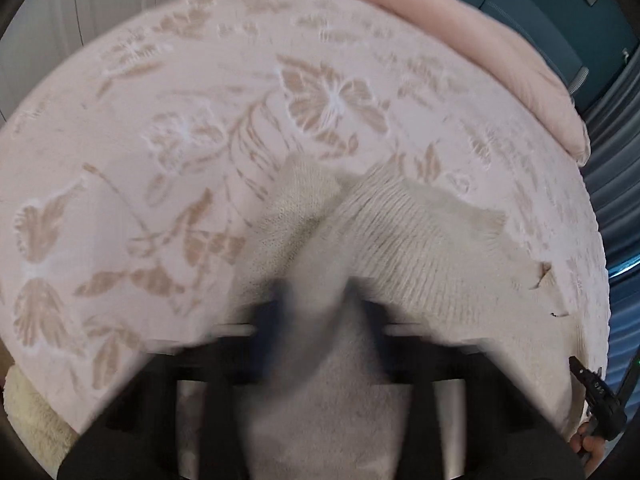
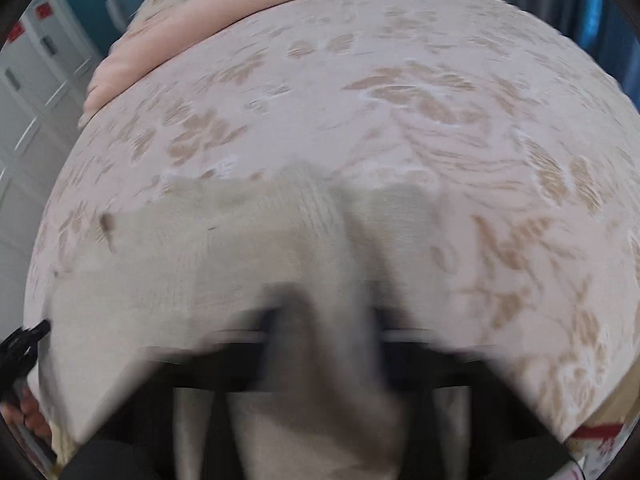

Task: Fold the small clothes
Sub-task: 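Lay the hem down on the sweater and open both tools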

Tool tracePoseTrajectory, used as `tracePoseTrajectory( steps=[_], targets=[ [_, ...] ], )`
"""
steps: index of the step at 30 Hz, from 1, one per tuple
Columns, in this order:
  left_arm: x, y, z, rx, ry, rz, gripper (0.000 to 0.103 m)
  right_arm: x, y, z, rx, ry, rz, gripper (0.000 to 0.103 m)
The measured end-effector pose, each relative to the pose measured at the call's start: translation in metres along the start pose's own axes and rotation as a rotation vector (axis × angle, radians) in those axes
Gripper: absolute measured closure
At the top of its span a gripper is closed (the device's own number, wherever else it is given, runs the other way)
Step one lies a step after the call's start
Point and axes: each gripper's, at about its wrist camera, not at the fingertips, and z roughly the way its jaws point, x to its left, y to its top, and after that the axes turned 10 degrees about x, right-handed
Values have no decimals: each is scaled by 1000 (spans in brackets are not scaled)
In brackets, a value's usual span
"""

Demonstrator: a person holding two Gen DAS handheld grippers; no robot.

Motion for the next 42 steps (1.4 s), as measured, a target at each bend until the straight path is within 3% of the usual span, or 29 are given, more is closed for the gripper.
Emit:
tracePoseTrajectory(
  steps=[1,3,7,9,12,13,15,17,19,23,26,28,31,33,37,39,40,42],
  targets=[
    [2,2,-6,-6,-45,-15,94,3,0,-11,-30,27,-9,96],
    [2,12,-37,-93,-124,-11,95,8,3,-58,-175,99,-44,96],
    [-2,33,-49,-130,-145,-26,95,-8,19,-87,-277,129,3,96],
    [-6,44,-24,-107,-67,-6,94,-20,28,-58,-222,71,42,96],
    [-2,40,29,6,32,-10,94,-42,32,28,27,-16,101,96],
    [0,34,25,-19,38,-3,92,-43,30,26,-5,-13,101,93],
    [-5,27,10,-57,48,20,88,-38,25,2,-66,2,125,78],
    [-14,13,-18,-120,79,68,89,-23,15,-30,-144,7,109,77],
    [-21,3,-40,-180,80,97,84,11,-3,-53,-201,69,12,77],
    [-49,-38,-48,-145,10,143,70,93,-41,-35,-108,188,-184,84],
    [-56,-69,-6,-32,65,185,69,126,-67,14,10,150,-261,86],
    [-48,-78,-3,-62,63,183,69,117,-74,26,36,188,-178,83],
    [-43,-83,-19,-61,55,189,69,108,-73,-10,18,329,-100,82],
    [-33,-86,-29,-67,22,148,68,108,-81,-29,-29,307,-126,82],
    [-21,-100,-15,-33,43,126,65,104,-101,19,76,185,-162,88],
    [-19,-106,-24,-51,41,134,65,98,-106,5,38,229,-107,83],
    [-17,-110,-33,-55,38,129,65,102,-107,-9,27,250,-116,78],
    [-4,-116,-48,-58,3,79,60,112,-111,-24,-11,260,-151,78]
  ],
)
